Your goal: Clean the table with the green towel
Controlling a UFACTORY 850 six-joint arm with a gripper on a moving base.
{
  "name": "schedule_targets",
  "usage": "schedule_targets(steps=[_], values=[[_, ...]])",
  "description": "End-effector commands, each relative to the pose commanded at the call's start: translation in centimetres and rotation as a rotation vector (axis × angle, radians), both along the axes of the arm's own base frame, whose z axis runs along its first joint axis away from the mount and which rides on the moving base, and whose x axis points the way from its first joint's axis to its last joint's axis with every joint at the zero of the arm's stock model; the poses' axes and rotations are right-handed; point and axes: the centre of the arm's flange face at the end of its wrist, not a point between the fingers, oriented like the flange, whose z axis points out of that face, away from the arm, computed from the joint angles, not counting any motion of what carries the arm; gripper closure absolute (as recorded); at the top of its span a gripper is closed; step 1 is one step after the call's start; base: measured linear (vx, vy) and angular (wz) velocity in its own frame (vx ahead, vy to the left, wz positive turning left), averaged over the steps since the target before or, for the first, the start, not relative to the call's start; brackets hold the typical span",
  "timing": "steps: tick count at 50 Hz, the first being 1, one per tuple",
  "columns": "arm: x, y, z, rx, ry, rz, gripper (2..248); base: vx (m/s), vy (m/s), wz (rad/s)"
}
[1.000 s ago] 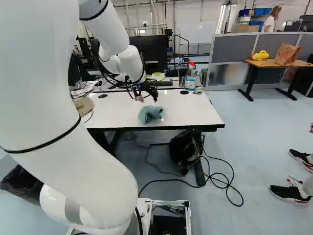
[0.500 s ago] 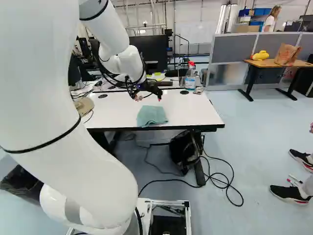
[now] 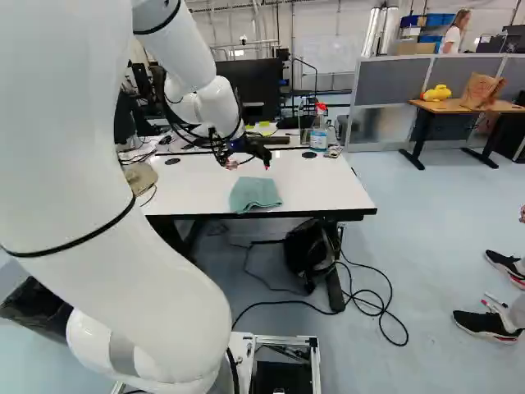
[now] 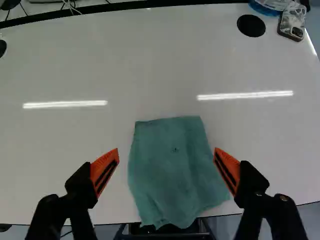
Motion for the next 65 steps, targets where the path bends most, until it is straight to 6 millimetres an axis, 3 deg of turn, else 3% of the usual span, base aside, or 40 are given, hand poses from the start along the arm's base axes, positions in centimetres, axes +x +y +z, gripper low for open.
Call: schedule_targets(steps=[41, 65], values=[[-2.2, 2.5, 0.0, 0.0, 0.001, 0.053, 3, 0.0, 0.0, 0.0], [-2.5, 2.5, -0.5, 0.0, -0.016, 0.053, 3, 0.0, 0.0, 0.0]])
